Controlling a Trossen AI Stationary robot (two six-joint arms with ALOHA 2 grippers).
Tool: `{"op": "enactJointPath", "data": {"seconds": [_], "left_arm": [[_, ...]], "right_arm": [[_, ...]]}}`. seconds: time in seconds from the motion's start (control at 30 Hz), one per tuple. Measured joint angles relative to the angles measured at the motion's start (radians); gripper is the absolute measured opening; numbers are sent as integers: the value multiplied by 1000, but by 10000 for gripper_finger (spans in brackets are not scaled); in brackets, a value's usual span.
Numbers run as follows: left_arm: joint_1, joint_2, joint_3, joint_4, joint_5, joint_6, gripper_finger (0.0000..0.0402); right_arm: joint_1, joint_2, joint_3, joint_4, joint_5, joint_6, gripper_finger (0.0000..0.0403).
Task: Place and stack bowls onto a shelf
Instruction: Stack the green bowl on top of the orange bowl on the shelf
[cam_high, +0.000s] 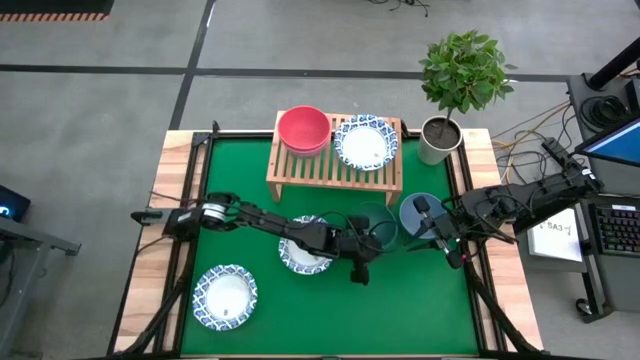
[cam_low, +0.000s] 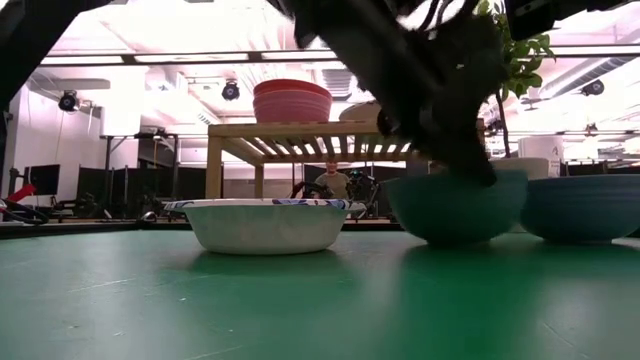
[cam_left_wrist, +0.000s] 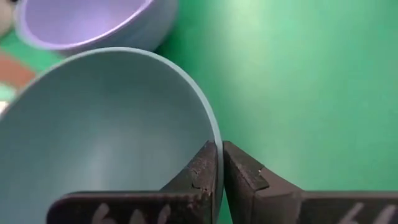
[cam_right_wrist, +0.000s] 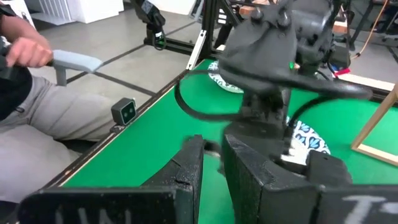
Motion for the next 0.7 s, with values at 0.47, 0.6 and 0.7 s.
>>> {"op": "enactJointPath", "data": {"seconds": [0.47, 0.6, 0.7], "left_arm": [[-102, -125, 479, -760, -20, 175, 1], [-73, -294, 334, -803, -119, 120, 1], [-44, -411, 236, -823, -257, 107, 0]], "right_arm": [[0, 0, 0, -16, -2, 30, 54], [0, 1, -3, -17, -8, 53, 54], [0, 2, -6, -17, -8, 53, 54]]}}
